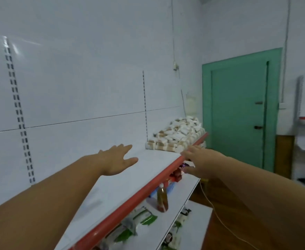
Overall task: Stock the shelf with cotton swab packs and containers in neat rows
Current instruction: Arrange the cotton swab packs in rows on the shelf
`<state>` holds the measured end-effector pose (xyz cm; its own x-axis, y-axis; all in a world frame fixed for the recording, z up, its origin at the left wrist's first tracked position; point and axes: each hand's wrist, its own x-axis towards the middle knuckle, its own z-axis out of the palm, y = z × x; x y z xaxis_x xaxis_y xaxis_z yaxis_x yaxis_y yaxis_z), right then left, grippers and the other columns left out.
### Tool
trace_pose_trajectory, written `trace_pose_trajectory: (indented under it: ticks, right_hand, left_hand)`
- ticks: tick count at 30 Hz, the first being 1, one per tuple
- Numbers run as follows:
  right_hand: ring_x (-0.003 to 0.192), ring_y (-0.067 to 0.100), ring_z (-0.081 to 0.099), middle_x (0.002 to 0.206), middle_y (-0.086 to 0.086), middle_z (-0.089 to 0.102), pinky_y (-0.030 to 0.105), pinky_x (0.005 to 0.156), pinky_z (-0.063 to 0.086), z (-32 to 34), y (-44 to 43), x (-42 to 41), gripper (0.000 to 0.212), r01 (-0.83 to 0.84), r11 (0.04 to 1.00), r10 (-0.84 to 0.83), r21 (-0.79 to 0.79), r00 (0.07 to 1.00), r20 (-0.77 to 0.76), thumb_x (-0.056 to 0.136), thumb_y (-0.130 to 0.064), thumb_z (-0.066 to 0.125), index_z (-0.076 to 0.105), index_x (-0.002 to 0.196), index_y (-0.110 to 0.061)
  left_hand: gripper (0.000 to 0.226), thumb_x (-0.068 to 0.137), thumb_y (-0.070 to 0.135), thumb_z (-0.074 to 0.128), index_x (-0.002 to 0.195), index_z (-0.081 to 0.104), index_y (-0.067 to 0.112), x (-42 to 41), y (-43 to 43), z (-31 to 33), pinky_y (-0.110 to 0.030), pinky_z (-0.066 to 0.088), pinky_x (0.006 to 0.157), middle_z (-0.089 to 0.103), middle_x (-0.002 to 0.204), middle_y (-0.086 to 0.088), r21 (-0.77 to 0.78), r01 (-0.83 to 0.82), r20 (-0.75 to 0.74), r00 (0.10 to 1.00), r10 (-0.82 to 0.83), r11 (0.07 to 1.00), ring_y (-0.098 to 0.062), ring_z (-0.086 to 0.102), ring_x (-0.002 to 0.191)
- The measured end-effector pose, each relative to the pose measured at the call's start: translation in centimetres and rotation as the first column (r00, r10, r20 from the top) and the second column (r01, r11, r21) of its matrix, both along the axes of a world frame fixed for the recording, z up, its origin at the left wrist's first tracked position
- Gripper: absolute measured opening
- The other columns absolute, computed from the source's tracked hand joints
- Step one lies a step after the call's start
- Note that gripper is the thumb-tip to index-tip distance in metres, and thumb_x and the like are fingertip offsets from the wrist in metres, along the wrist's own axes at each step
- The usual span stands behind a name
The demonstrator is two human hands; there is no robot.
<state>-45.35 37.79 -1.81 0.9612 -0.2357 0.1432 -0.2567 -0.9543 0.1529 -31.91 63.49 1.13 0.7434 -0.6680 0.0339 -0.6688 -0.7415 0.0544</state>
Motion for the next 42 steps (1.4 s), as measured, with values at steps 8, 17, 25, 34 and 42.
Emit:
trace_pose_trajectory:
  ticks: [8, 17, 25, 34, 42]
  right_hand:
    - [0.146, 0.022, 0.016, 0.161, -0.003, 0.005, 0.045, 0.115, 0.026, -1.1, -14.2, 5.7, 0.078, 0.058, 0.997, -0.059, 0.048, 0.998, 0.034, 0.091, -0.06, 0.042, 0.001, 0.151, -0.033]
    - [0.139, 0.018, 0.031, 0.156, -0.005, 0.026, 0.036, 0.11, 0.029, 1.5, -31.6, 13.3, 0.071, 0.181, 0.98, -0.181, 0.082, 0.983, -0.001, 0.092, -0.051, 0.05, 0.013, 0.15, -0.033]
    - [0.142, 0.018, 0.026, 0.157, -0.004, 0.024, 0.036, 0.113, 0.025, 3.7, -49.1, 17.7, 0.074, 0.247, 0.969, -0.247, -0.004, 0.969, 0.016, 0.092, -0.055, 0.047, 0.01, 0.151, -0.031]
    - [0.13, 0.017, 0.041, 0.146, -0.004, 0.04, 0.032, 0.105, 0.035, 4.6, -66.0, 30.3, 0.059, 0.044, 0.998, -0.048, 0.049, 0.995, 0.086, 0.092, -0.052, 0.049, 0.03, 0.144, -0.033]
    - [0.112, 0.02, 0.055, 0.135, 0.005, 0.05, 0.03, 0.088, 0.047, 2.1, -74.1, 49.4, 0.06, -0.169, 0.864, -0.031, 0.473, 0.922, 0.385, 0.089, -0.039, 0.061, 0.036, 0.141, -0.025]
  left_hand:
    - [0.071, 0.097, 0.06, 0.029, 0.154, 0.006, 0.026, 8.6, -17.7, -3.7, -0.045, 0.008, 0.12, 0.003, 0.162, 0.001, -0.004, 0.104, 0.005, 0.995, -0.104, 0.995, -0.019, 0.001, 0.149]
    - [0.07, 0.095, 0.059, 0.037, 0.153, 0.014, 0.027, 22.9, -36.8, -2.7, -0.048, 0.019, 0.116, 0.014, 0.161, -0.002, 0.044, 0.121, 0.033, 0.992, -0.122, 0.992, -0.027, 0.018, 0.146]
    - [0.076, 0.094, 0.056, 0.043, 0.154, 0.01, 0.023, 29.6, -55.1, -3.3, -0.034, 0.019, 0.115, 0.014, 0.161, -0.002, -0.019, 0.216, -0.025, 0.976, -0.216, 0.976, -0.02, 0.017, 0.147]
    - [0.063, 0.095, 0.051, 0.045, 0.15, 0.026, 0.025, 36.7, -68.7, -1.8, -0.024, 0.029, 0.104, 0.035, 0.153, 0.002, -0.069, 0.176, 0.01, 0.984, -0.176, 0.982, -0.017, 0.036, 0.137]
    - [0.043, 0.093, 0.051, 0.049, 0.132, 0.052, 0.032, 44.5, -71.7, 0.6, -0.018, 0.041, 0.082, 0.061, 0.12, 0.013, -0.066, 0.071, 0.121, 0.991, -0.063, 0.995, 0.0, 0.053, 0.092]
